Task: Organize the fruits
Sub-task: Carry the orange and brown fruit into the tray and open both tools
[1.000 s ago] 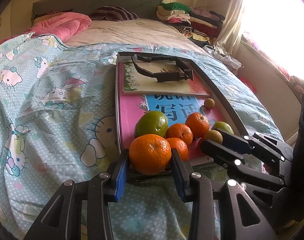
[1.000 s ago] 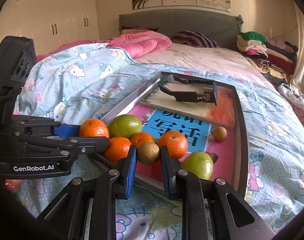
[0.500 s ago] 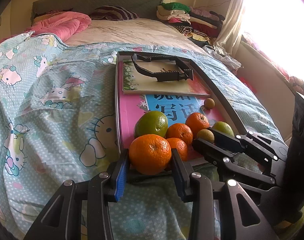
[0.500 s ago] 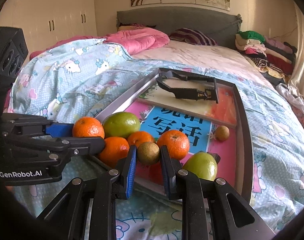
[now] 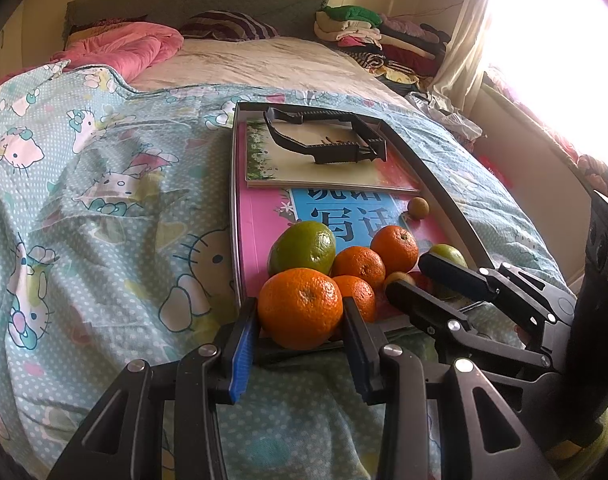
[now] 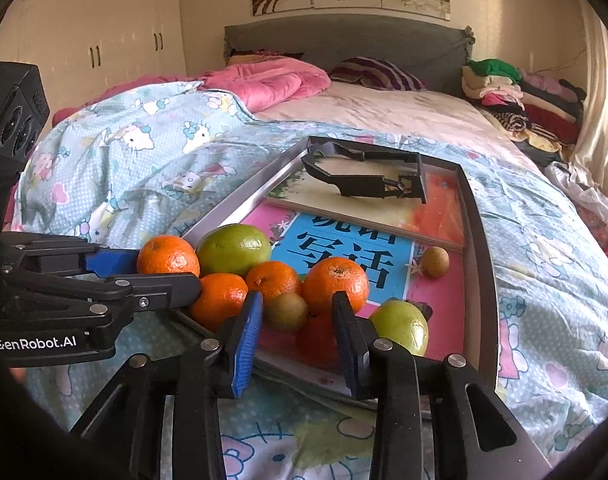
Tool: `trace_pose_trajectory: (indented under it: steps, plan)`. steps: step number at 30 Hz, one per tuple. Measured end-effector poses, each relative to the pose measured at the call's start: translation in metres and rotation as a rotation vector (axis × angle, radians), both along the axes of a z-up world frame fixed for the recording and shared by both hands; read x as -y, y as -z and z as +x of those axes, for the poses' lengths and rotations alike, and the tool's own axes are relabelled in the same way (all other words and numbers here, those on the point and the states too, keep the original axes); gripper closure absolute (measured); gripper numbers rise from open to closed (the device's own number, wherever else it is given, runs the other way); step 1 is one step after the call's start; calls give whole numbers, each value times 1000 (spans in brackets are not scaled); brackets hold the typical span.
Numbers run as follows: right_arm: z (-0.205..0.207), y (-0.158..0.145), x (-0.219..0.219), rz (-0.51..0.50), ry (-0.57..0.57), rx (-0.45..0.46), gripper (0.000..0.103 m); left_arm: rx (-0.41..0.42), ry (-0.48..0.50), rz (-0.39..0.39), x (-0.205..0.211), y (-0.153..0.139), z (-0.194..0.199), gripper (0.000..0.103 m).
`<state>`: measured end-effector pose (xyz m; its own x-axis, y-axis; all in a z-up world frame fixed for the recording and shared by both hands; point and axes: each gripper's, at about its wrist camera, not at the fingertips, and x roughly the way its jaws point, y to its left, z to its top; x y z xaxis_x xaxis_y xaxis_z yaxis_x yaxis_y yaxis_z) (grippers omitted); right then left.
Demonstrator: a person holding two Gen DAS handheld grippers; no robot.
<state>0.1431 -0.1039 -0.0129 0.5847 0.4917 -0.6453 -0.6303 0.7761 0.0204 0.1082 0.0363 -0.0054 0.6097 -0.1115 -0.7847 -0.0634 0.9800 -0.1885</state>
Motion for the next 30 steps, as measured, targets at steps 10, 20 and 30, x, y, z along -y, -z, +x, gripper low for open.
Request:
trace_pose_trajectory:
  steps: [10, 20, 30]
  plan:
    - [-7, -3, 5, 1, 11, 22, 53, 1, 0, 0, 0, 0, -1, 63]
    - [-12, -10, 9, -10, 34, 67, 45, 9, 4, 1, 0, -3, -2, 57]
    - [-14, -12, 12, -46, 68, 98, 40, 38, 9, -2, 2, -13, -8, 46]
